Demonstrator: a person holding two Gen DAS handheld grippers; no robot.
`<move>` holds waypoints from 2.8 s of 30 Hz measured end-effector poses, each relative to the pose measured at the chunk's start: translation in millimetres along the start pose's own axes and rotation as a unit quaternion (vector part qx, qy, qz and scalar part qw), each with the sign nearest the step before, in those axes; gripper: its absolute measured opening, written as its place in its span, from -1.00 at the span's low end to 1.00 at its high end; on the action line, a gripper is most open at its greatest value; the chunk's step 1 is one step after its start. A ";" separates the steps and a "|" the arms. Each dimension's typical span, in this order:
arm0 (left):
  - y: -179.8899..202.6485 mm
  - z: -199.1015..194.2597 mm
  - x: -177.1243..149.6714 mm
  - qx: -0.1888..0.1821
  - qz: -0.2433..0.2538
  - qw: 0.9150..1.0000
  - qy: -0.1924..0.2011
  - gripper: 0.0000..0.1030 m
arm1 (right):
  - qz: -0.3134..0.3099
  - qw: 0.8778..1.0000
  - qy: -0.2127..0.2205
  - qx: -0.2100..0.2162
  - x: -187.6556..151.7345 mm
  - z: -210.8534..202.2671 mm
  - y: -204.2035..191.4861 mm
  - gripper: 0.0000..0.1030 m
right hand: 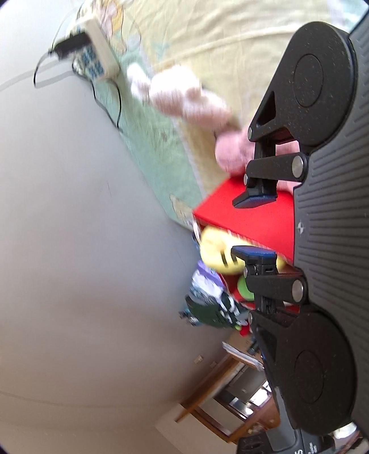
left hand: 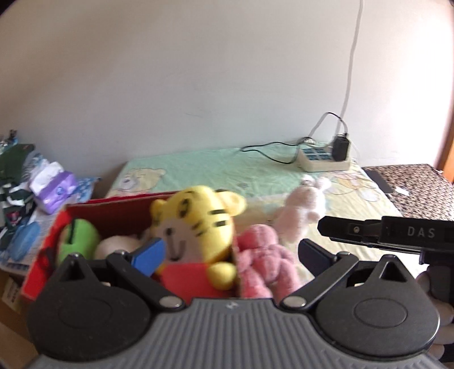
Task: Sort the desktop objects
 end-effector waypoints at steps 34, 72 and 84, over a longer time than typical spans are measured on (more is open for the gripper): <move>123.7 236.5 -24.1 -0.017 0.099 0.989 -0.111 0.30 | 0.185 0.981 -0.013 -0.049 45.1 80.3 196.7 0.03; 190.9 58.4 -100.5 -0.233 0.098 0.951 -0.179 0.18 | 0.030 0.975 -0.162 -0.146 -16.9 -56.6 117.1 -0.16; 150.8 25.1 -117.8 -0.206 0.080 0.961 -0.167 0.63 | -0.032 0.973 -0.176 -0.145 -40.1 -54.7 68.0 -0.09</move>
Point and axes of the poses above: each gripper's, at about its wrist camera, not at the fingertips, and z roughly the way its jaws point, y to its right, x to its top, the point moved 10 cm from there along z, roughly the way its jaws point, and after that the axes turned 7 degrees about y, right-handed, at the moved point
